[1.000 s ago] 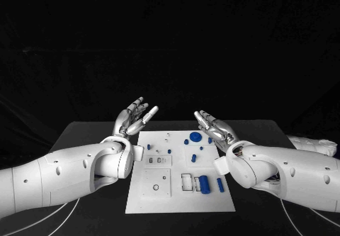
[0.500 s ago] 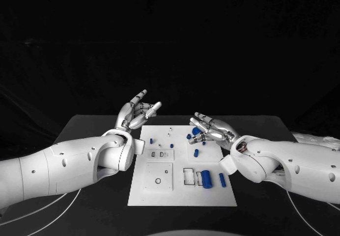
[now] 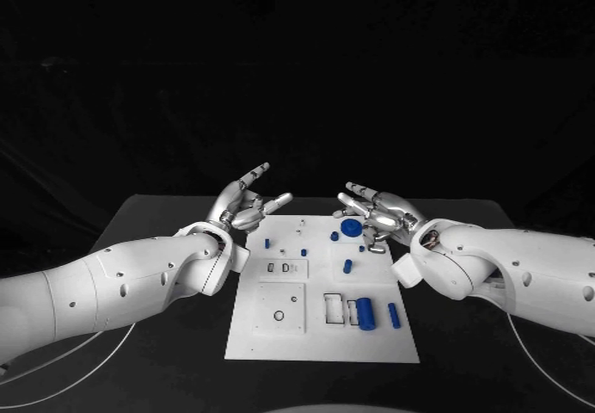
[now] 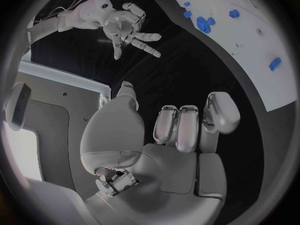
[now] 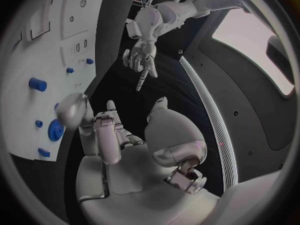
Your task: Assemble the parts on the task board
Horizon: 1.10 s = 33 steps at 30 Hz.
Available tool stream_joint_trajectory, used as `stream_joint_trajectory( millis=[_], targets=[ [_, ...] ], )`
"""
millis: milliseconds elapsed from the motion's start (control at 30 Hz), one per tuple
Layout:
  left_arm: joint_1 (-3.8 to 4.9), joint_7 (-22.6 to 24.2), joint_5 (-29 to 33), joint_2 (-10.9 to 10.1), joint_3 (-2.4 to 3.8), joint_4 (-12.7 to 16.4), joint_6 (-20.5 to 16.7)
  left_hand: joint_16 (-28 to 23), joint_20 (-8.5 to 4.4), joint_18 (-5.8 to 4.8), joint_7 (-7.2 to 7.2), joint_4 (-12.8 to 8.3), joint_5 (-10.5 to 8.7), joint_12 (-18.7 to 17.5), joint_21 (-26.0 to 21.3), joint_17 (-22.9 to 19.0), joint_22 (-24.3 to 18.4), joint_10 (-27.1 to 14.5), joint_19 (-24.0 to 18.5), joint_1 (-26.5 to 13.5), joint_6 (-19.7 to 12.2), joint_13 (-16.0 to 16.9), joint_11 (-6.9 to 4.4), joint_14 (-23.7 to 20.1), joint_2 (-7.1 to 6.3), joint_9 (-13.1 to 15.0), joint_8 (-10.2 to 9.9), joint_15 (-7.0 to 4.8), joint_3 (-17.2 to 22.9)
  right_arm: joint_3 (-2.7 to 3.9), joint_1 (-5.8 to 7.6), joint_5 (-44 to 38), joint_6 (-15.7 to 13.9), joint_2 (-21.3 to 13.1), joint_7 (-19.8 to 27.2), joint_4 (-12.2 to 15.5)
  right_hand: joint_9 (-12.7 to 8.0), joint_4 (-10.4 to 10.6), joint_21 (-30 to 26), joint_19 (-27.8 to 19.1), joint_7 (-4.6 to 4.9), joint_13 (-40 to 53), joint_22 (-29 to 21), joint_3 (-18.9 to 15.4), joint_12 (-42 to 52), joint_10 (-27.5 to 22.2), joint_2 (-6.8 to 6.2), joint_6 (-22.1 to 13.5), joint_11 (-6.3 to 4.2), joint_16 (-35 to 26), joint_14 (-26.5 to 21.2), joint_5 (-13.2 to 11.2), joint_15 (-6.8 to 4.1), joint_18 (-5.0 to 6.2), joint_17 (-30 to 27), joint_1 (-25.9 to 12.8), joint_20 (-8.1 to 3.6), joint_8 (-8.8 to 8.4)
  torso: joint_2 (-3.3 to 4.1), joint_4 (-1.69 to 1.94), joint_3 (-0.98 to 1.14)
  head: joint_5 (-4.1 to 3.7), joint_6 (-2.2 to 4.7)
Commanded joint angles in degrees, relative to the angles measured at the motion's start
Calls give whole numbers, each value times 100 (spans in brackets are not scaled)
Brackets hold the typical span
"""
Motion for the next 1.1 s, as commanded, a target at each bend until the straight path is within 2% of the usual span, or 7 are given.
stream_joint_trajectory(
  millis=[33, 233, 300, 433, 633, 733, 1100],
  targets=[
    [9, -569, -1288, 20, 3, -78, 316, 811, -57, -352, 201, 7, -8, 1086, 1745, 1633, 2292, 724, 1120, -9, 830, 1858, 137, 731, 68, 121, 166, 93, 61, 3, 123, -486, 222, 23, -213, -85, 32, -12, 895, 578, 125, 129, 1286, -3, 360, 476, -2, 116, 8, 37, 604, 21, 79, -163, 1541, 97, 89, 53, 85, 37, 5, -21, 11],
    [20, -784, -1955, 8, 3, -101, 387, 811, 18, -352, 289, 2, -19, 1086, 1745, 1633, 2292, 724, 1120, 6, 1499, 1858, 222, 731, 171, 218, 300, 170, 119, 3, 312, -1055, 482, 149, -423, -331, 46, -16, 1572, 1265, -35, 592, 2575, -21, 978, 289, 113, 207, -117, 34, 557, 62, -51, -362, 1452, 137, 187, 56, 154, 72, -7, -61, 18],
    [22, -833, -2110, 7, 3, -95, 408, 811, 26, -352, 295, 1, -20, 1086, 1745, 1633, 2292, 724, 1120, 19, 1492, 1858, 228, 731, 180, 216, 295, 176, 127, 4, 351, -1212, 553, 206, -502, -429, 39, -1, 1572, 1265, -119, 816, 2575, -18, 1133, -122, 158, 193, -192, -71, -54, 101, -178, -362, 341, 189, 128, 38, 179, 85, -8, -73, 27],
    [24, -919, -2377, 12, 3, -87, 439, 811, 39, -352, 306, -1, -21, 1086, 1745, 1633, 2292, 724, 1120, 44, 1434, 1858, 239, 731, 196, 204, 274, 186, 140, 5, 406, -1589, 585, 322, -672, -630, 111, -84, 1572, 1265, 25, 1237, 2575, 92, 1625, -83, 114, 495, -224, 37, 604, 328, -183, -362, 1541, 673, 121, 124, 229, 104, -22, -97, 55],
    [24, -1005, -2790, 25, 3, -96, 412, 811, 90, -352, 363, -3, -27, 1086, 1745, 1633, 2292, 724, 1120, 71, 1732, 1858, 295, 731, 258, 244, 323, 231, 166, 9, 434, -2592, 389, 463, -934, -851, 782, -747, 1572, 1265, 186, 1128, 2575, 483, 1565, 240, -224, 3411, -300, 37, 604, 138, -247, -362, 1541, 1545, 82, 1198, 296, 131, -48, -143, 51],
    [24, -1028, -2997, 27, 4, -93, 343, 811, 116, -352, 372, -6, -29, 1086, 1745, 1633, 2292, 724, 1120, 98, 1834, 1858, 312, 731, 281, 256, 338, 251, 178, 11, 436, -3257, 176, 549, -1079, -965, 944, -1101, 1572, 1265, 213, 879, 2575, 727, 1330, 766, -373, 4360, -400, 37, 604, 120, -303, -362, 1541, 1924, 8, 1504, 342, 144, -53, -150, 62],
    [32, -1075, -3436, -29, 9, 14, -39, 811, 217, -352, 377, -15, -12, 1086, 1745, 1633, 2292, 724, 1120, 289, 2195, 1858, 325, 731, 433, 286, 352, 268, 236, 40, 313, -5407, -427, 793, -1613, -1329, 769, -1594, 1572, 1265, 164, -170, 2575, 1240, -430, 2581, -462, 5663, -492, 37, 604, 229, -361, -362, 1541, 2694, -69, 1082, 450, 177, -64, -188, 98]
  ],
)
